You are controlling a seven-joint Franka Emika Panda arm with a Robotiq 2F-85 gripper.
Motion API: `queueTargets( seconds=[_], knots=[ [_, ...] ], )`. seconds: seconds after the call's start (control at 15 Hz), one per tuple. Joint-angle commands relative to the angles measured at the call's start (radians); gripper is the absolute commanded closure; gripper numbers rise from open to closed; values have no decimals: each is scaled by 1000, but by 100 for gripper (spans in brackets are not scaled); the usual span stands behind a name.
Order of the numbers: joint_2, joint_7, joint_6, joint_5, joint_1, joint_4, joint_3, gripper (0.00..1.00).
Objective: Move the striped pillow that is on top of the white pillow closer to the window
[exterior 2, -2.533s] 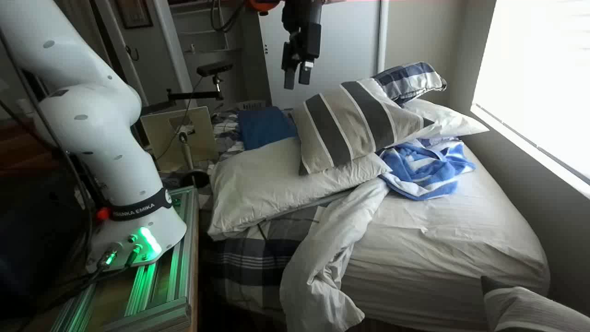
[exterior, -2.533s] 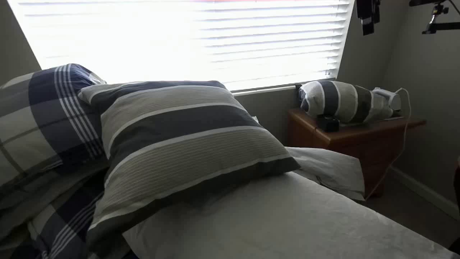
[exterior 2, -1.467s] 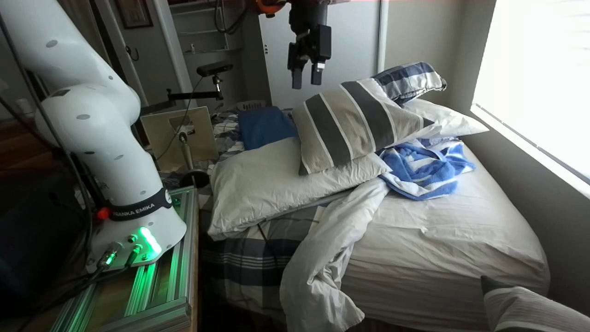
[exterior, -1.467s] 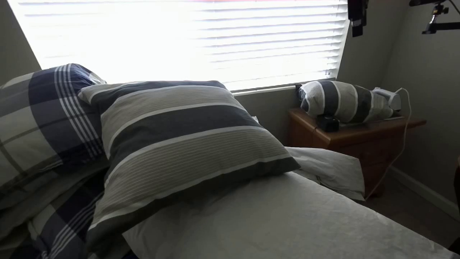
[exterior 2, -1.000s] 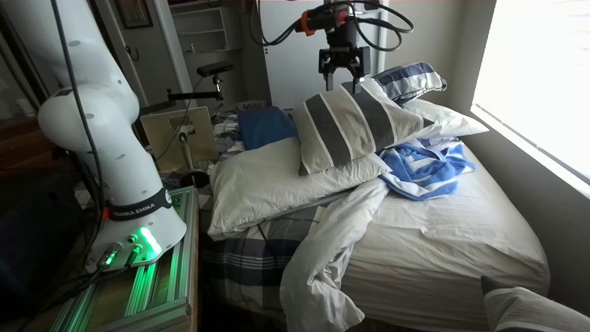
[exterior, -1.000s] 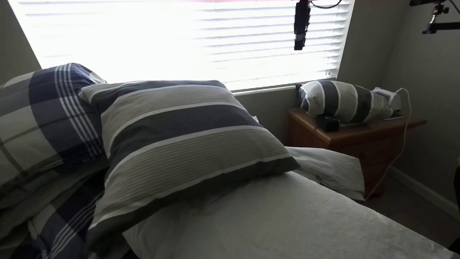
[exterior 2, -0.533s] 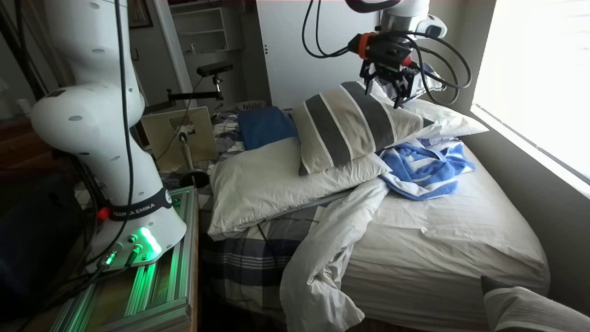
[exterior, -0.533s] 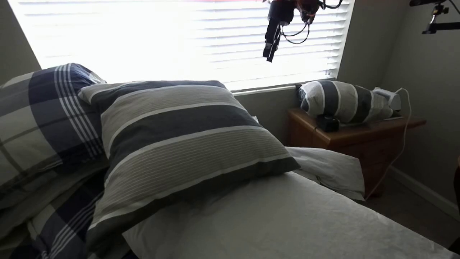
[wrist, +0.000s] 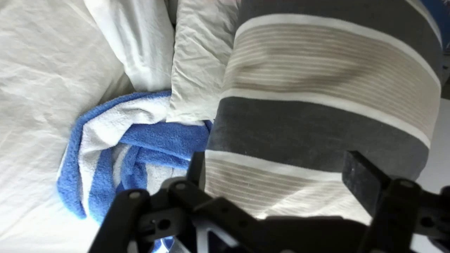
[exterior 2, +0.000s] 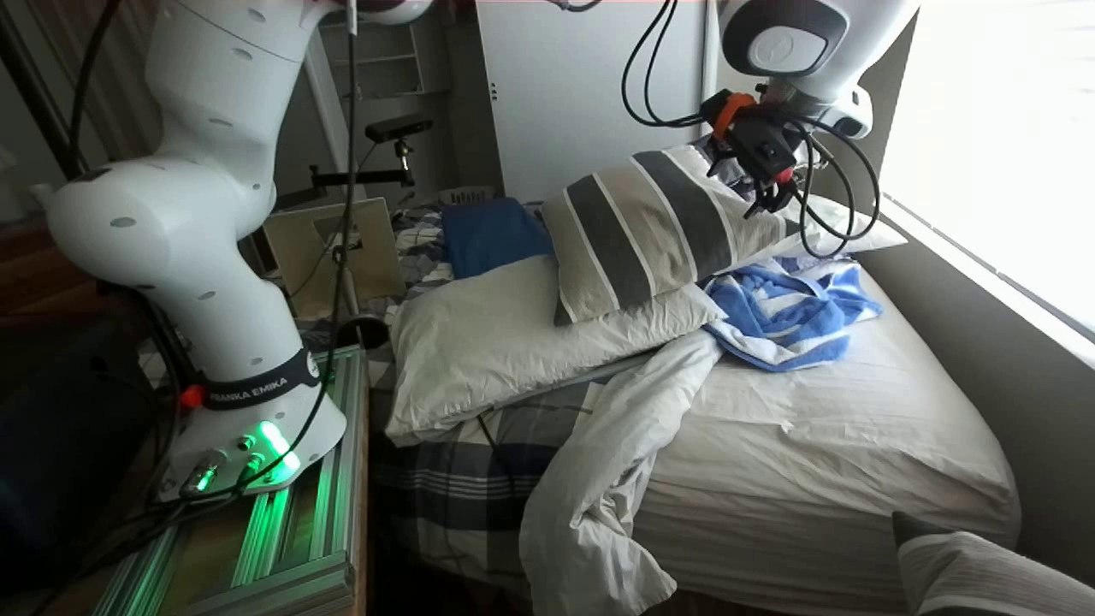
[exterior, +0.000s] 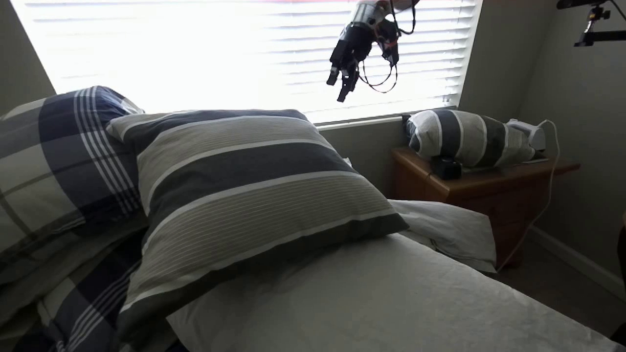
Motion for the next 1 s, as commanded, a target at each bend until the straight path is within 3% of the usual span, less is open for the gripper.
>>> queueTargets(
  seconds=[0.0, 0.2, 0.6, 0.73, 0.93],
  knots=[
    [35, -8, 8, 3, -14, 49, 27, 0],
    [86, -30, 14, 10, -22, 134, 48, 0],
    [92, -34, 14, 10, -27, 149, 51, 0],
    [152, 44, 137, 61, -16, 205, 53, 0],
    [233, 205, 252, 33, 16, 255, 46, 0]
  ],
)
